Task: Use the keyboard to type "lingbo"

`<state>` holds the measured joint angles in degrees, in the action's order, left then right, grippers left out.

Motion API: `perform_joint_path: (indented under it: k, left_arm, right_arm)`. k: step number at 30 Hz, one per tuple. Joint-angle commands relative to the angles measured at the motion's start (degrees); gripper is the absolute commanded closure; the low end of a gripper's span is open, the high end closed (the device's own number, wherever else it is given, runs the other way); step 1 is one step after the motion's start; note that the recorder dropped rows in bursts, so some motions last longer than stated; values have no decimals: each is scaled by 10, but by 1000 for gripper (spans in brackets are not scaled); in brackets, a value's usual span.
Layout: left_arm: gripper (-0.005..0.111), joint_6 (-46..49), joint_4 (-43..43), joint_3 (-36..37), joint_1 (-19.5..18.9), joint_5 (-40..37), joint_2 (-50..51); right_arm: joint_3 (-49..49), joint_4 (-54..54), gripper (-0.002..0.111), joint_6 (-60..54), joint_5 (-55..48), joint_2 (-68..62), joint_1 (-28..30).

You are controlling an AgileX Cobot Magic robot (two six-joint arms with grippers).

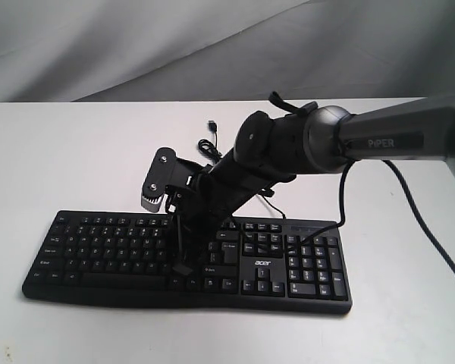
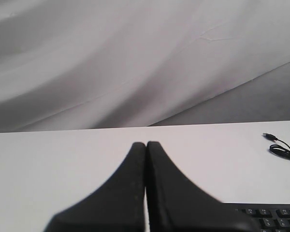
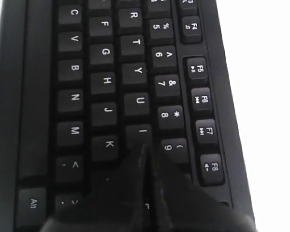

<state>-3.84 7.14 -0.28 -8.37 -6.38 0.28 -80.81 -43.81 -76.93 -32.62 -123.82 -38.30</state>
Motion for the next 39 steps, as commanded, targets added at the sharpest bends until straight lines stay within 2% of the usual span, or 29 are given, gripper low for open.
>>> perform_joint_path:
  k: [1,18,29,34,39]
  left_arm:
    - [106,-1,0,3,4,4,-3]
    - [106,-1,0,3,4,4,-3]
    - [106,-1,0,3,4,4,-3]
    - [106,-1,0,3,4,4,-3]
    - [106,-1,0,3,4,4,-3]
  right_arm:
    - [3,-3,108,-11,-5,4,-3]
    - [3,-3,108,-22,-8,-11,-3]
    - [3,4,108,-20,-29,54,-4]
    - [3,67,108,66,-12,114,-4]
    - [4,194,108,234,7,226,8]
